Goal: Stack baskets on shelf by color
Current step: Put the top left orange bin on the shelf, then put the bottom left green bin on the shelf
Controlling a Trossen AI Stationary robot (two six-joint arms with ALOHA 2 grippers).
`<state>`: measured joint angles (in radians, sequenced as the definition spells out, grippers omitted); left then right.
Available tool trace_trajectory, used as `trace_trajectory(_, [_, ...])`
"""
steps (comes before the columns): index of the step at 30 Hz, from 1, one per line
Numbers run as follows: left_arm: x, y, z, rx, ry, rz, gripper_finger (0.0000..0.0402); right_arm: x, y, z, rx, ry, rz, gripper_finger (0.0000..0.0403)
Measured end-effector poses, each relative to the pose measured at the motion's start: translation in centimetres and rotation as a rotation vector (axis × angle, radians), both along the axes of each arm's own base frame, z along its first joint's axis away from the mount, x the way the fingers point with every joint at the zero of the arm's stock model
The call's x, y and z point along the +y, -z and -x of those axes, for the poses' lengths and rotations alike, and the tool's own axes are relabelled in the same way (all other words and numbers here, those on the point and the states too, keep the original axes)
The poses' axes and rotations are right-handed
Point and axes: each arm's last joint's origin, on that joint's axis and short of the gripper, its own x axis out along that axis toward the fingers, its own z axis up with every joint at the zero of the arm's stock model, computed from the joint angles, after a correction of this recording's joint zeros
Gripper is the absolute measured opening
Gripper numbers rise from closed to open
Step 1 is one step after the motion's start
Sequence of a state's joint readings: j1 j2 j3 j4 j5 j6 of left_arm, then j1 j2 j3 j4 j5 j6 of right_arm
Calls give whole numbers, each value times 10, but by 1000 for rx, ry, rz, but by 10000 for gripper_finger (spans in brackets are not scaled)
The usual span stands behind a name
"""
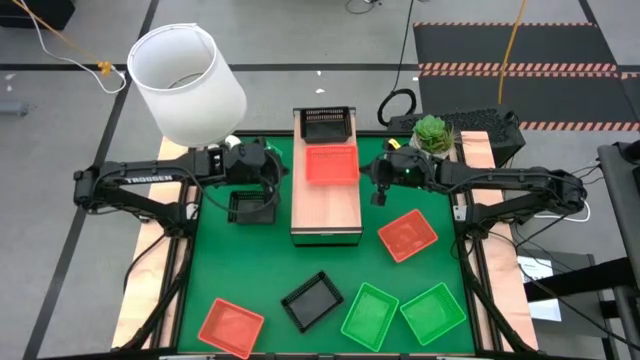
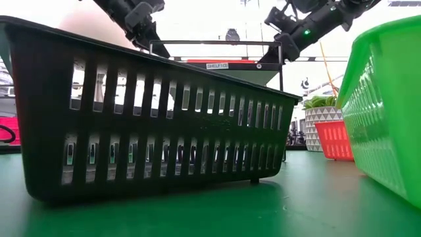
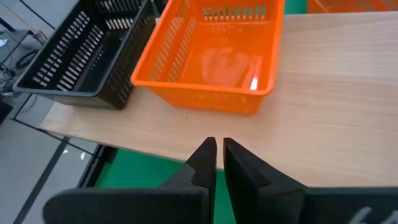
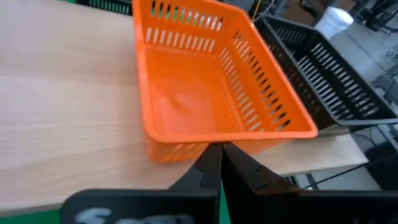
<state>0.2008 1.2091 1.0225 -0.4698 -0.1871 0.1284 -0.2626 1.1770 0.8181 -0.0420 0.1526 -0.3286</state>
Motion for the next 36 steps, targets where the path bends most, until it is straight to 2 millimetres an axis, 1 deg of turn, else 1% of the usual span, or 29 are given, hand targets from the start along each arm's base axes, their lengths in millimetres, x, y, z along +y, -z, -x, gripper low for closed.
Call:
trace_trajectory(8, [-3,0,-1,0,12,0,33,0,-1,-1,-16,1,2,0])
trace_trajectory(13, [-3,0,-1,-5,12,-1,33,-1,2,-3,-2,-1,2,0])
trace_trajectory(16, [-3,-4,2,-22,12,-4,33,0,0,-2,-10,0,5,0])
trace_trajectory(21, [-6,-14,13,-53,15,-11,33,9,-14,11,-56,-3,-20,0])
trace_trajectory(26, [-12,-25,27,-83,32,-17,33,20,-25,25,-108,17,-115,0])
trace_trajectory(32, [-24,-23,44,-2,62,25,33,42,-28,36,-130,11,-280,0])
trace_trajectory(36, [-31,-23,47,17,87,29,33,57,-29,38,-137,8,-349,0])
